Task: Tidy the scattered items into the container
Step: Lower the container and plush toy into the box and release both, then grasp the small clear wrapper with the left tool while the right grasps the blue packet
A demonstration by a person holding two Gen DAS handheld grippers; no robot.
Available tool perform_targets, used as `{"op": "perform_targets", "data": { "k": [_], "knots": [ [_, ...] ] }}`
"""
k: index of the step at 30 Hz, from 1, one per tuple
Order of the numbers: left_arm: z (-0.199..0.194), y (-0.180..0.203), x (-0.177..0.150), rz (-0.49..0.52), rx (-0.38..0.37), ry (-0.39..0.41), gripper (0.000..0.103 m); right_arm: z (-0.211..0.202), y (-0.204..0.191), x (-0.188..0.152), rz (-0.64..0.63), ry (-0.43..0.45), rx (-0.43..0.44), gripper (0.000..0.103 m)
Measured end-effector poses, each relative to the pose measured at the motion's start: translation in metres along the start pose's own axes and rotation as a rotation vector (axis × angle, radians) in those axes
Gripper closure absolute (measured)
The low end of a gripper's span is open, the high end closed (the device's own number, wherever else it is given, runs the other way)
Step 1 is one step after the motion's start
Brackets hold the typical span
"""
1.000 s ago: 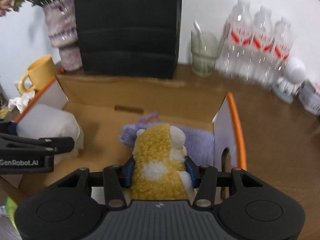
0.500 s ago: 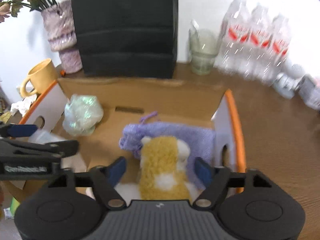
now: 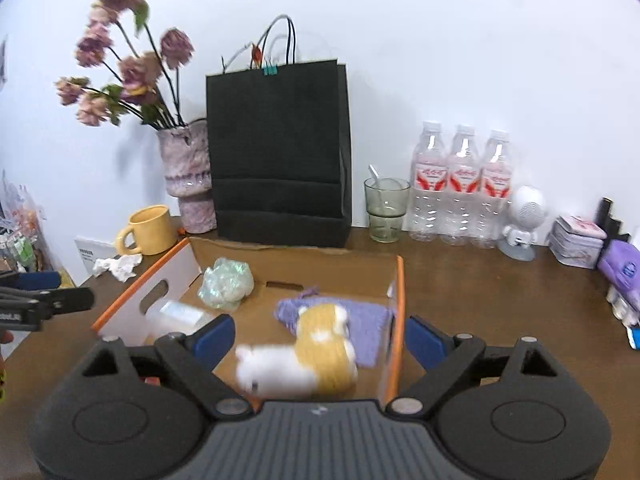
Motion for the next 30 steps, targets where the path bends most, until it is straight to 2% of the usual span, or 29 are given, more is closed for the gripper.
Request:
{"op": "perform_targets", "data": {
  "k": [3, 6, 10, 16, 22, 28, 30],
  "knots": [
    [-0.012, -0.019, -0.029, -0.025, 0.043, -0.006, 0.000, -0.016, 0.007, -0.034, 0.005, -0.008, -0.023, 0.010],
    [-0.013, -0.030, -0.057, -0.055, 0.056, -0.058, 0.000, -0.022, 0.015, -0.072, 0.038, -0.032, -0.060, 0.010],
    [-0.008, -0.034, -0.077, -0.042, 0.075, -0.102, 0.000, -0.018, 0.023, -0.107, 0.107, -0.089, -0.068, 0.010],
    [-0.002, -0.032, -0.084, -0.024, 0.075, -0.112, 0.000, -0.010, 0.022, -0.121, 0.117, -0.117, -0.084, 0.010],
    [0.014, -0.027, -0.088, 0.042, 0.089, -0.129, 0.001, 0.005, 0.021, -0.126, 0.100, -0.144, -0.102, 0.010],
    [0.030, -0.025, -0.090, 0.104, 0.111, -0.151, 0.018, 0.023, 0.025, -0.130, 0.095, -0.173, -0.120, 0.011],
    [0.033, -0.026, -0.089, 0.108, 0.103, -0.153, 0.020, 0.025, 0.025, -0.131, 0.099, -0.170, -0.122, 0.011]
  ]
}}
Point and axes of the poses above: each gripper's, at about its wrist camera, not at the fingertips, and z roughly the way its jaws point, y to its right, x to its top, the point moved 7 cm from there along z, roughly the way its jaws point, and after that the axes turned 1 degree about -y, right-handed, at the moved point
